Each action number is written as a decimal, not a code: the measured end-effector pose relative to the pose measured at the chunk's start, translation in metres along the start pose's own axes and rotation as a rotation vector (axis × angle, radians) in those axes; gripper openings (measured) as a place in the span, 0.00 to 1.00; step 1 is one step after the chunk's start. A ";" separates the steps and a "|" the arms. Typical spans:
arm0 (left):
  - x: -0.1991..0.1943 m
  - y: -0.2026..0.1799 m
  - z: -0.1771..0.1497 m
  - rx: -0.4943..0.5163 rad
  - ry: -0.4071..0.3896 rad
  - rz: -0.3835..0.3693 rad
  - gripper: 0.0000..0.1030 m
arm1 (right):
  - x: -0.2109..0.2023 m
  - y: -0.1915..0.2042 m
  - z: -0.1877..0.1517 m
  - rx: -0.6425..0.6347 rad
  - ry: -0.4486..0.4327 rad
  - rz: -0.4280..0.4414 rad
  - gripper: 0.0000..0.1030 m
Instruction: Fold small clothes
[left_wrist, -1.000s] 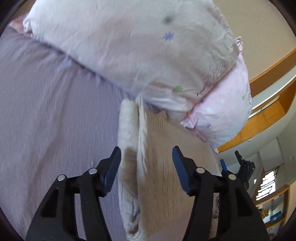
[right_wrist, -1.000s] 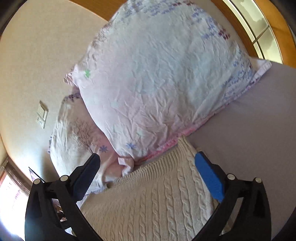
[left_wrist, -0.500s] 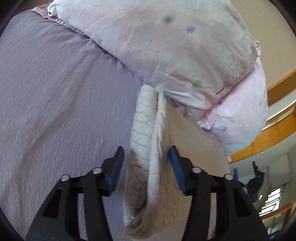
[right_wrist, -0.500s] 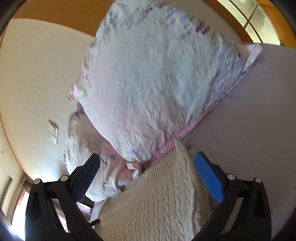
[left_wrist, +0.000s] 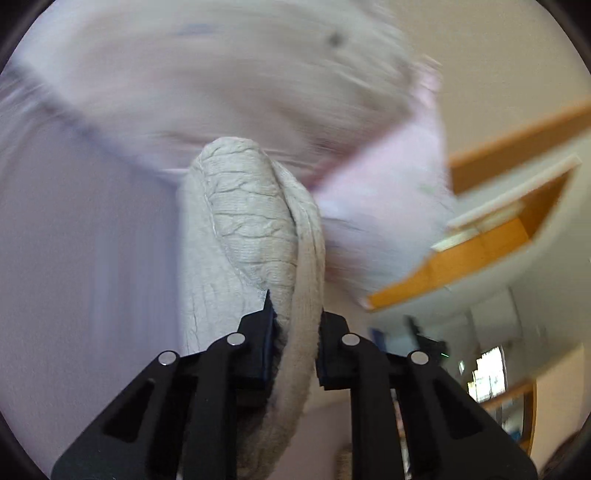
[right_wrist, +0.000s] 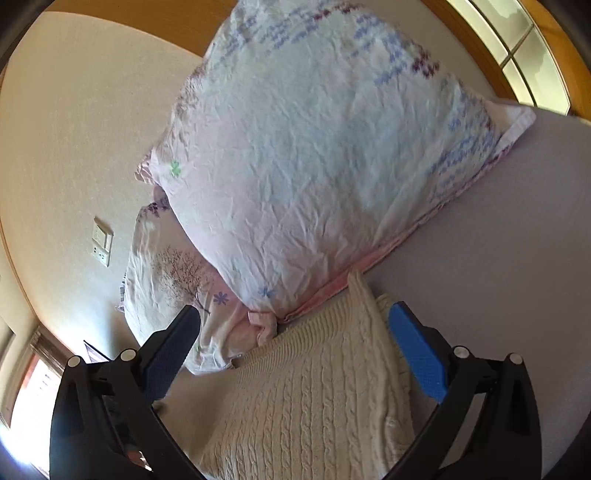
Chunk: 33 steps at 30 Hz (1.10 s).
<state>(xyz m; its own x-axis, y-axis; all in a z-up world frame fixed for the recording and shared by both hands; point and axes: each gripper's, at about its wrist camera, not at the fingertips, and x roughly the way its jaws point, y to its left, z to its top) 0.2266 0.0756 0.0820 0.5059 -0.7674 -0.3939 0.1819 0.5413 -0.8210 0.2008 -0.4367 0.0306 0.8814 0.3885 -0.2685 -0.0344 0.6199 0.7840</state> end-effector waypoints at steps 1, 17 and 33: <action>0.024 -0.030 -0.001 0.039 0.018 -0.073 0.16 | -0.003 -0.001 0.001 0.000 -0.011 -0.004 0.99; 0.131 -0.035 -0.027 0.095 0.186 0.092 0.64 | 0.013 -0.052 0.027 0.128 0.382 0.004 0.99; 0.192 -0.010 -0.059 0.060 0.256 0.054 0.35 | 0.049 -0.026 -0.025 0.068 0.485 -0.058 0.46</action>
<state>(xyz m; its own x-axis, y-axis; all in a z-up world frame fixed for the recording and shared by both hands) 0.2717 -0.0973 -0.0094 0.2874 -0.7950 -0.5342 0.2137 0.5968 -0.7734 0.2333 -0.4166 -0.0165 0.5595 0.6374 -0.5298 0.0531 0.6103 0.7904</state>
